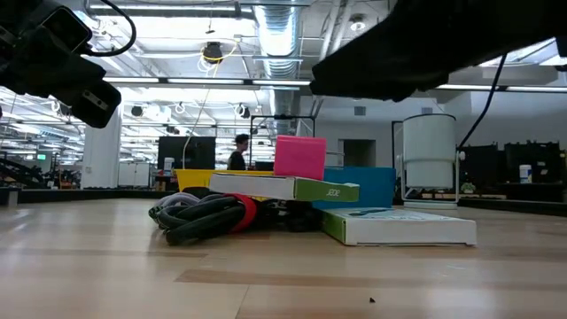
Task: Pick and place items into bin
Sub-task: Put the pink charger adapter into the blue basket
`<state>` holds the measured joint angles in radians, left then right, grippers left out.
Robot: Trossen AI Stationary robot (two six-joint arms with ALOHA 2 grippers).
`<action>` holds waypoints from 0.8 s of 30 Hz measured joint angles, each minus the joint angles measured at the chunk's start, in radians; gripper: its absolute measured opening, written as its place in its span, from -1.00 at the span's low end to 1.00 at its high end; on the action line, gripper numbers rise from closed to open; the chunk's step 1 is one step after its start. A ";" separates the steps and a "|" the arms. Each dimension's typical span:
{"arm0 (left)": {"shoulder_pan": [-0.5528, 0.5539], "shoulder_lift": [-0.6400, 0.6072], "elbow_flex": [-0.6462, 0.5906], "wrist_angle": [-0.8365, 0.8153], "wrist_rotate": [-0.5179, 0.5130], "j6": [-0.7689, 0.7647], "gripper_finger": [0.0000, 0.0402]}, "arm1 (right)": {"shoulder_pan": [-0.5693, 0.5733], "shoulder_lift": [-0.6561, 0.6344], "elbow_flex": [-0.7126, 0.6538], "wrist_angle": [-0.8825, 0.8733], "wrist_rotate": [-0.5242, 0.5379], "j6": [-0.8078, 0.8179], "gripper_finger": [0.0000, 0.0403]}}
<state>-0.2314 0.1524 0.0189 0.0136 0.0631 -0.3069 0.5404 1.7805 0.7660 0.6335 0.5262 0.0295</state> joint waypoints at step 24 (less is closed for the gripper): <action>0.000 0.000 0.000 0.000 0.000 0.000 -1.00 | -0.055 0.000 0.340 -0.686 -0.138 0.114 0.14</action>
<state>-0.2313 0.1524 0.0189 0.0139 0.0631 -0.3066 0.4852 1.7809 1.1061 -0.0529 0.3886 0.1439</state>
